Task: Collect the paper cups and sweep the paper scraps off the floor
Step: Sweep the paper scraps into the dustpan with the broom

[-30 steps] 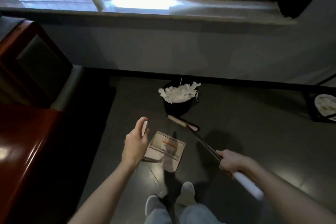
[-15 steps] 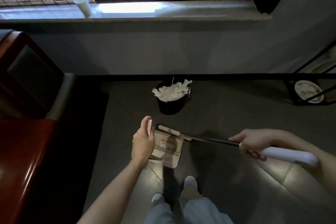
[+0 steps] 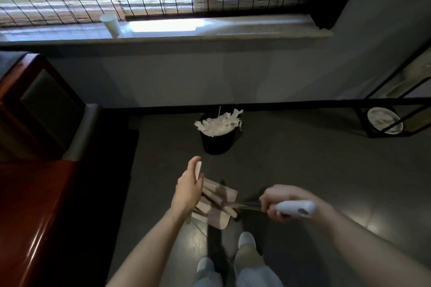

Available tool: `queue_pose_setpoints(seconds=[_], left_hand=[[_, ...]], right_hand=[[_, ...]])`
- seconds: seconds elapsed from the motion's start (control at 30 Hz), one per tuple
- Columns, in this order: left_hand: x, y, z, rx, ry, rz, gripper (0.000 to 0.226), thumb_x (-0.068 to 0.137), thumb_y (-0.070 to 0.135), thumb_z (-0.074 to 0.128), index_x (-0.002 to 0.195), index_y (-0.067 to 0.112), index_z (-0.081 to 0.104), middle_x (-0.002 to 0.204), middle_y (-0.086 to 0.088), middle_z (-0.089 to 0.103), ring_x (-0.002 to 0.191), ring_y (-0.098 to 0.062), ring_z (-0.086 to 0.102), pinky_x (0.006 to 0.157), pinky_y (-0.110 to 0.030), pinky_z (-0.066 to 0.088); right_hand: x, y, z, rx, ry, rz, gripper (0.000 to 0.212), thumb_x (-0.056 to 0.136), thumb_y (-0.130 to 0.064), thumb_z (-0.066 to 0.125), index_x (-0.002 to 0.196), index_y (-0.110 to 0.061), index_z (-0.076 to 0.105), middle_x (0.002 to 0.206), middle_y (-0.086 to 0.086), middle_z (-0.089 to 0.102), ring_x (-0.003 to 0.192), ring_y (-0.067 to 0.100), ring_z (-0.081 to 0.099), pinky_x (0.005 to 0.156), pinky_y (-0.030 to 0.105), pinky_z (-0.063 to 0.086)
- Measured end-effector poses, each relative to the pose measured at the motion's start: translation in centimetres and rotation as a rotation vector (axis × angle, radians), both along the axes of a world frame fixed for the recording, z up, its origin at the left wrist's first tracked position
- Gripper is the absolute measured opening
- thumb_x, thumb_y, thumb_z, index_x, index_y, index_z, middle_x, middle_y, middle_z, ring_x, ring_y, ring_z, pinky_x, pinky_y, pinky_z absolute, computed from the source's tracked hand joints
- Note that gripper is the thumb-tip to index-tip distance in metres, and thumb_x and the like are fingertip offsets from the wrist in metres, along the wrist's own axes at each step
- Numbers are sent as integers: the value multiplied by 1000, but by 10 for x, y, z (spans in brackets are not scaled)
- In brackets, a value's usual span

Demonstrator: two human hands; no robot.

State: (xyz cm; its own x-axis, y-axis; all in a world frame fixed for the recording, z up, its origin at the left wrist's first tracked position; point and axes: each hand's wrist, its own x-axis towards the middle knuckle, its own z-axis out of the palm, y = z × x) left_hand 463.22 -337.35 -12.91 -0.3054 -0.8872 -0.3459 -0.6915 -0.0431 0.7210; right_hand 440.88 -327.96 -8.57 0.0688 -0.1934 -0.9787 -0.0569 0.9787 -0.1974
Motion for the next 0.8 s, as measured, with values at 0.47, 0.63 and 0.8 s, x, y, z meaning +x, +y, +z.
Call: queue_pose_setpoints(seconds=[0.47,0.63,0.8], left_hand=[[5,-20,61,59,-59,-373,34,96,29,51,126,27,36,101,1,62,82,-11,62,76,-36,56],[-23,-36,91,-32,-114,-643,25,93,33,54,115,35,43,96,7,65,84,-8,64,78,-39,56],[-69,-63,120,-189,-184,-834,30,86,35,64,115,40,56,107,17,58,95,-2,56,86,-31,49]], right_hand=[[-4,13,150,-1027,-147,-588,76,56,-49,83,110,-11,46,80,25,68,67,30,66,56,32,53],[-23,-11,180,-1275,1157,-111,24,89,-43,56,84,-20,50,66,-5,49,57,2,50,52,10,37],[-73,-40,186,-1593,1365,-329,61,86,-30,66,137,-18,35,71,-4,50,63,-2,53,60,2,39]])
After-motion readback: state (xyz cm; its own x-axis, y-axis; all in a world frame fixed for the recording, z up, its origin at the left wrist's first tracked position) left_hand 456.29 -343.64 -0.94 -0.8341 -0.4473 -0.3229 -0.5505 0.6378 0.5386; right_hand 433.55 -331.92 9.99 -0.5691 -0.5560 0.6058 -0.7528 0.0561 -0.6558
